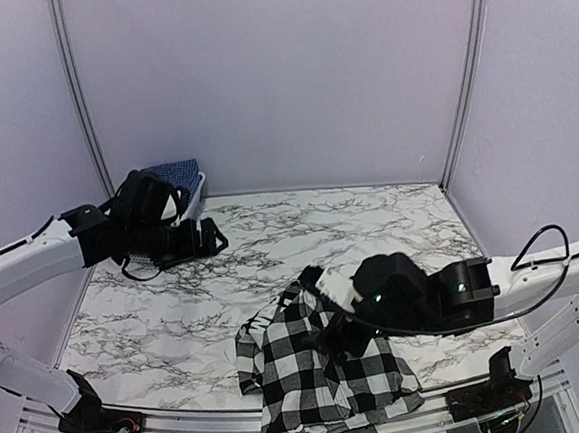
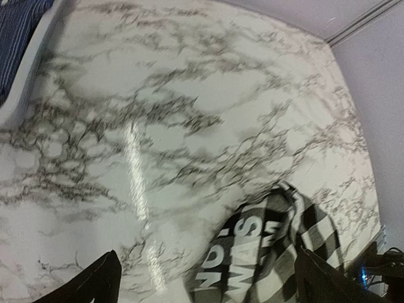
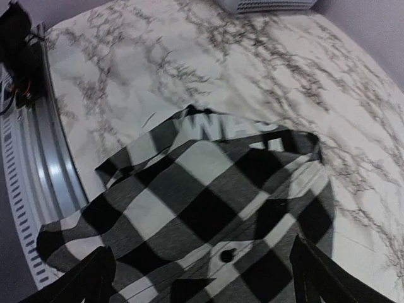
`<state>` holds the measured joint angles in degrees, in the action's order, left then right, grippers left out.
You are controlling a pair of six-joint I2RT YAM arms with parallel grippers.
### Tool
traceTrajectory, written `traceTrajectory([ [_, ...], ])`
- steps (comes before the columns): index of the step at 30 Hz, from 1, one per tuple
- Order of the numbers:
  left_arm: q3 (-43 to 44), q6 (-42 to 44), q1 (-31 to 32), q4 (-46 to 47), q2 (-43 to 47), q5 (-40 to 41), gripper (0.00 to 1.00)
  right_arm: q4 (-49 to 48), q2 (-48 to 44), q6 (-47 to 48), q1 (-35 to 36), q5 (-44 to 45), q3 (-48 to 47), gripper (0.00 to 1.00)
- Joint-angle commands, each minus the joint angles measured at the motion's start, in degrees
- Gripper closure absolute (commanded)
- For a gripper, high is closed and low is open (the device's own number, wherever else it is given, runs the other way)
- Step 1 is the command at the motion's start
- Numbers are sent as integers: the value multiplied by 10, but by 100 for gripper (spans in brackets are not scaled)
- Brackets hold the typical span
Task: Fold and stack the long sleeve shirts
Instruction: Pick up the crumpled shirt from the corner of the board.
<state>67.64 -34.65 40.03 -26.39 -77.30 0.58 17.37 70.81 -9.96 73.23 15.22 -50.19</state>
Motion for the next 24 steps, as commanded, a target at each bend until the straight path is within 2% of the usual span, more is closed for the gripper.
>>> traceTrajectory([
  [1,-129,-44,0,12,40,14,1,31,80,-73,109,4,-14,8],
  [9,-219,-90,9,29,129,8,1,35,210,-137,243,64,-77,9],
  [12,-241,-113,27,29,159,9,1,55,261,-146,267,93,-123,11],
  [17,-262,-142,57,28,189,11,1,95,343,-172,268,155,-190,13],
  [21,-276,-160,72,20,218,18,1,125,379,-193,254,167,-211,26],
  [24,-280,-163,72,4,238,25,1,130,368,-206,247,162,-199,47],
])
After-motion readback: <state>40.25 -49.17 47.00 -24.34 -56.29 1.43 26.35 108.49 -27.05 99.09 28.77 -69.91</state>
